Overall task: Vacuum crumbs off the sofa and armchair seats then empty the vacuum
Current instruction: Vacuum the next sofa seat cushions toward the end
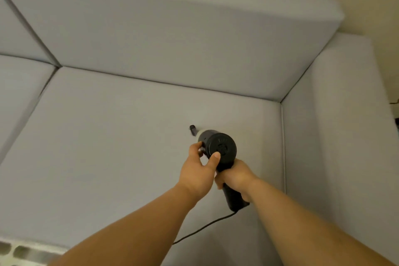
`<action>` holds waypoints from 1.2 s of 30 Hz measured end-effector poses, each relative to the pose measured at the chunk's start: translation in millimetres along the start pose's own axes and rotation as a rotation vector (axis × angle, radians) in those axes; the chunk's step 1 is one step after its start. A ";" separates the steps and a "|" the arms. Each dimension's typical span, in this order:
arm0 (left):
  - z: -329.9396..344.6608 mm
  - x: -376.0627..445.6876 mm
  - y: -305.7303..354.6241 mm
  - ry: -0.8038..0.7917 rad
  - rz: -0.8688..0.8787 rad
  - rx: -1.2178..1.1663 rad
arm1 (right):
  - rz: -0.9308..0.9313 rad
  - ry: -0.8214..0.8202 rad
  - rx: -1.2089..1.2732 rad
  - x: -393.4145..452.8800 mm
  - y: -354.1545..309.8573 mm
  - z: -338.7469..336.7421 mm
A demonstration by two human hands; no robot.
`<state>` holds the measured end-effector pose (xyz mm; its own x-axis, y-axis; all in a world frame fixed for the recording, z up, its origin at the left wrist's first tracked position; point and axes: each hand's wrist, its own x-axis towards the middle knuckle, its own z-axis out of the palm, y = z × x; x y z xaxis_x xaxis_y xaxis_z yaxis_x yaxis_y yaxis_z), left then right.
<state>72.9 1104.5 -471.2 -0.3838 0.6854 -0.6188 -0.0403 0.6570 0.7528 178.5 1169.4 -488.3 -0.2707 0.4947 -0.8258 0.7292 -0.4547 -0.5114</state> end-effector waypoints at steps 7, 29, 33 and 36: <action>11.9 -7.2 29.4 -0.077 0.089 0.034 | -0.060 0.166 0.116 -16.0 4.7 -15.3; -24.9 -27.3 -23.0 -0.105 -0.014 0.022 | 0.021 0.112 0.148 -24.9 26.6 51.3; -23.9 -32.9 -29.9 -0.108 -0.023 0.013 | 0.053 0.078 0.094 -24.9 31.5 49.1; -26.3 -36.6 -24.1 -0.086 -0.004 0.015 | 0.046 0.055 0.062 -30.1 24.6 42.1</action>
<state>63.6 1055.4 -460.7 -0.3029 0.7071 -0.6389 -0.0272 0.6638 0.7474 178.1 1112.2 -486.1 -0.2019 0.5111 -0.8355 0.6991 -0.5222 -0.4884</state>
